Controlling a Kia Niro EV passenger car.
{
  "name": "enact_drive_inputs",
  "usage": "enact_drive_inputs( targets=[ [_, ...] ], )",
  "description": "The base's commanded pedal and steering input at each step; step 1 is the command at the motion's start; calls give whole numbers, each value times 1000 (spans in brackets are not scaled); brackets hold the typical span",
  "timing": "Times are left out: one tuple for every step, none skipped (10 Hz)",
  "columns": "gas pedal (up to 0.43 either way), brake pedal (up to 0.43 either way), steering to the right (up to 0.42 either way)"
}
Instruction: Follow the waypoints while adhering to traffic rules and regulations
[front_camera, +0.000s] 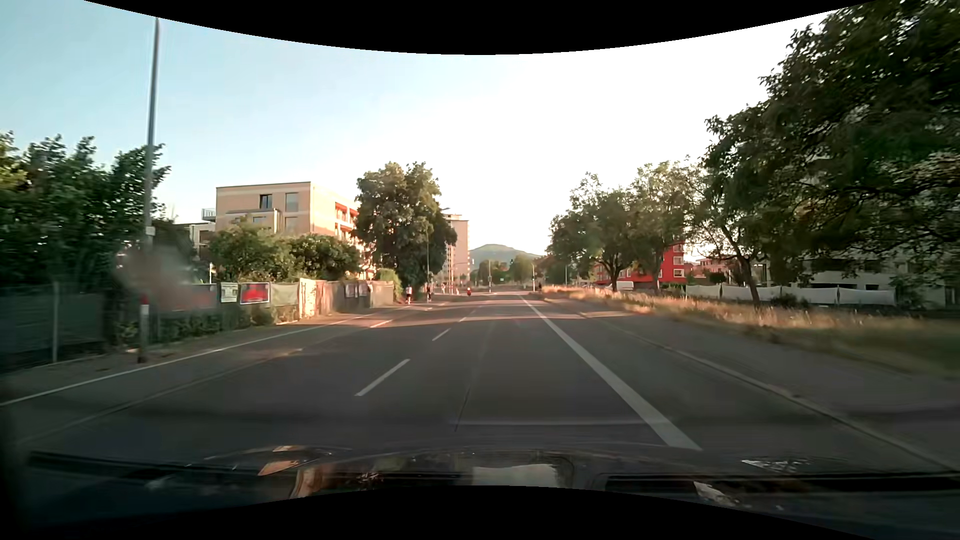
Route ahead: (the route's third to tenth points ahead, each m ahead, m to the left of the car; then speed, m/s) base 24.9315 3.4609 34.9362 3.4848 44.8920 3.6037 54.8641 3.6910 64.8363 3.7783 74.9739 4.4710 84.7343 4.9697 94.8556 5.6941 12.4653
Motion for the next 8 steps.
enact_drive_inputs(
  targets=[
    [79,0,-1],
    [79,0,-1],
    [87,0,-1],
    [87,0,-1],
    [87,0,0],
    [98,0,-1],
    [110,0,0],
    [110,0,-1]
  ],
)
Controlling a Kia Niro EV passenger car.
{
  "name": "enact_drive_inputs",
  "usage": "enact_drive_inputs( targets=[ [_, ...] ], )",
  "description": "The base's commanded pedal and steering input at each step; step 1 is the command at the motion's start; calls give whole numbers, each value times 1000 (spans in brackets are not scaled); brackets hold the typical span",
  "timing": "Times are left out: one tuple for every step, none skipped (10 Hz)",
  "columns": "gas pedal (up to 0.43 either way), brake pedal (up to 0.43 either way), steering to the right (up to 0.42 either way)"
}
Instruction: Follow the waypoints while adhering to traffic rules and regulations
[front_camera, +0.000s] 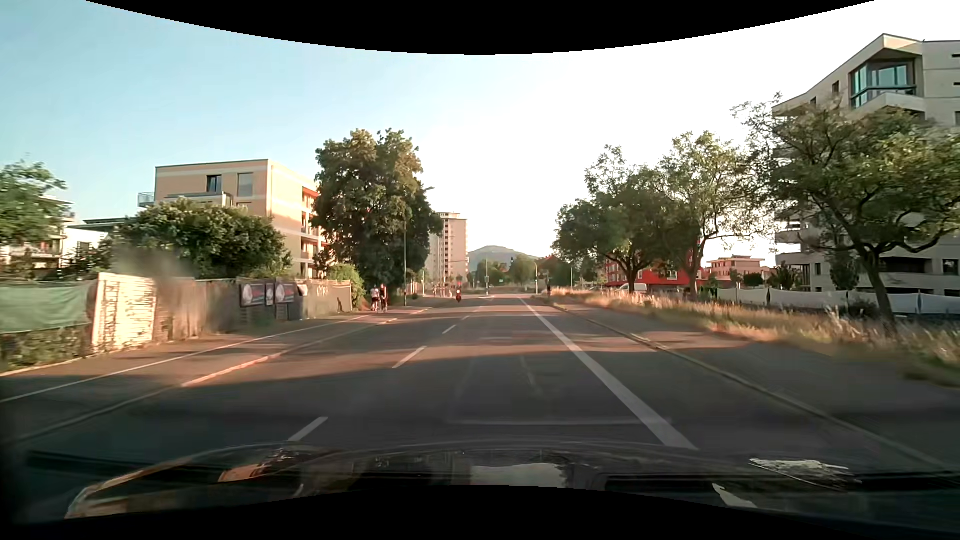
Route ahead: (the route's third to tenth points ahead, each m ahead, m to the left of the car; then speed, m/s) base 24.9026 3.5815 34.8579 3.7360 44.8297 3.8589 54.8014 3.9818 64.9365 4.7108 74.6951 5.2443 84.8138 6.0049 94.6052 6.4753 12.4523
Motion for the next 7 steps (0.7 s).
enact_drive_inputs(
  targets=[
    [110,0,0],
    [110,0,-1],
    [110,0,0],
    [110,0,0],
    [98,0,0],
    [98,0,-1],
    [98,0,-1]
  ],
)
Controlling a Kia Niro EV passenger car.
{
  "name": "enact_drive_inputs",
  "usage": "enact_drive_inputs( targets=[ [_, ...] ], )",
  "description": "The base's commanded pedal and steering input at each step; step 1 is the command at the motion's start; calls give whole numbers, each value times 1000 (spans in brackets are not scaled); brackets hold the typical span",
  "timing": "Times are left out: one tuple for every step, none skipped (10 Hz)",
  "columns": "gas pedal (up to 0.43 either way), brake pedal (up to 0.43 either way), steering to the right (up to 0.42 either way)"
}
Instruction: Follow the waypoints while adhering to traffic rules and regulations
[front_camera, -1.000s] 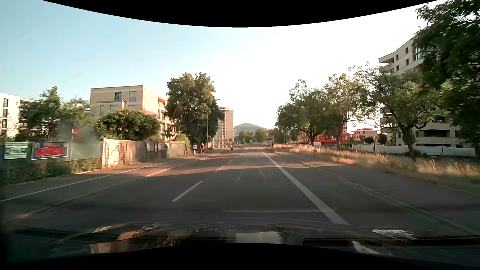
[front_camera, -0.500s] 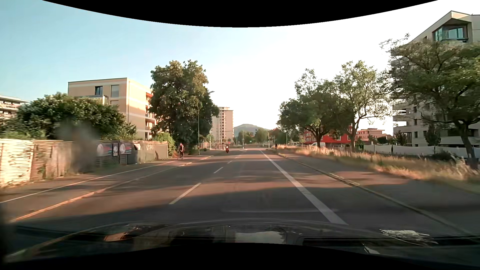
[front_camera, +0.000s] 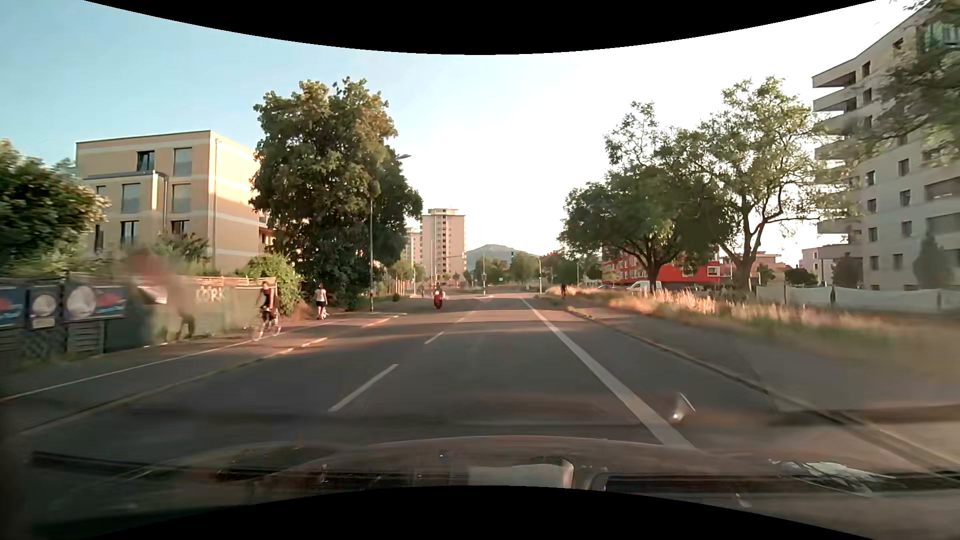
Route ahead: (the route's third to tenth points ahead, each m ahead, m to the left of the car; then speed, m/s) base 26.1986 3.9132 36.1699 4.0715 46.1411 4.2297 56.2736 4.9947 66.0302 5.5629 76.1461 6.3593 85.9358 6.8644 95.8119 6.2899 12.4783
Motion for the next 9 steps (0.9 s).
enact_drive_inputs(
  targets=[
    [98,0,-1],
    [87,0,0],
    [79,0,-1],
    [79,0,-1],
    [79,0,-1],
    [79,0,0],
    [79,0,0],
    [67,0,0],
    [67,0,0]
  ],
)
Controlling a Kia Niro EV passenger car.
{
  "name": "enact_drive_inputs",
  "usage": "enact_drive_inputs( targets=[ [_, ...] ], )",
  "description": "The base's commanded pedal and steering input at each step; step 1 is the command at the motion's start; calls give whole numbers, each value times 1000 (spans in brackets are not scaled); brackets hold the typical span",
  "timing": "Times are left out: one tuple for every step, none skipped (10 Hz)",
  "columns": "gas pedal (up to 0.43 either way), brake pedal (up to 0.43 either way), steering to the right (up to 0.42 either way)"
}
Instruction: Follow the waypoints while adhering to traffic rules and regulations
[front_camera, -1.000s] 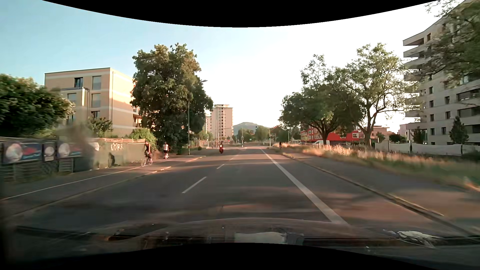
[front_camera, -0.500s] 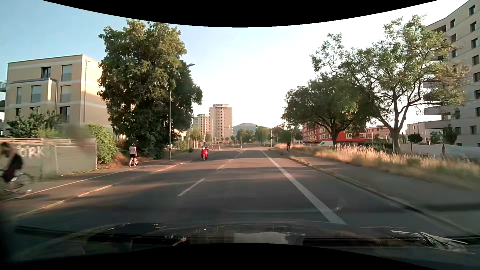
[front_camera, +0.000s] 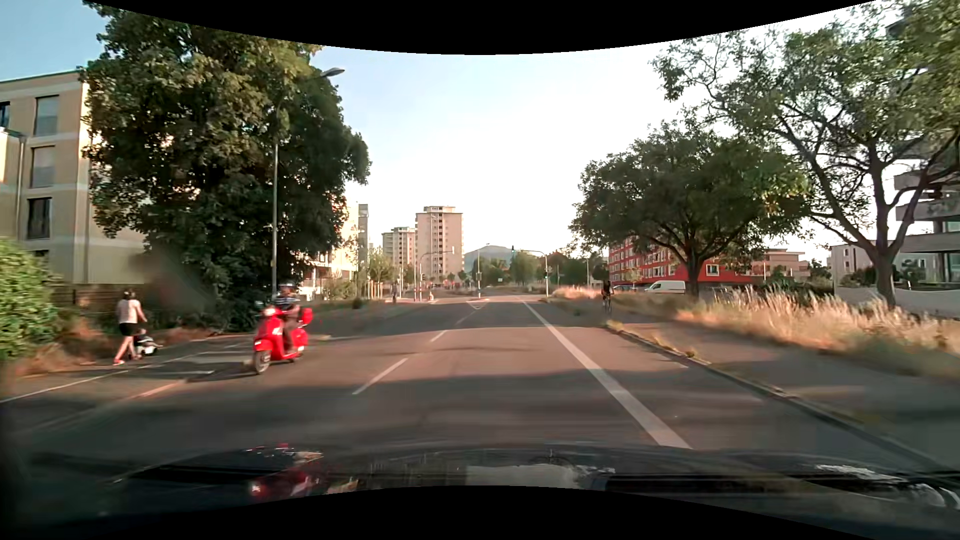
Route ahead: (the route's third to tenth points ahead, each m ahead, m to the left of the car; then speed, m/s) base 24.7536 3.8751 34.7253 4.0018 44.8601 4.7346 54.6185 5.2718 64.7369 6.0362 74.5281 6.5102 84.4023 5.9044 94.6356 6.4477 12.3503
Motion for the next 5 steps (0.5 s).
enact_drive_inputs(
  targets=[
    [67,0,-1],
    [67,0,-1],
    [59,0,-1],
    [59,0,-1],
    [59,0,-1]
  ],
)
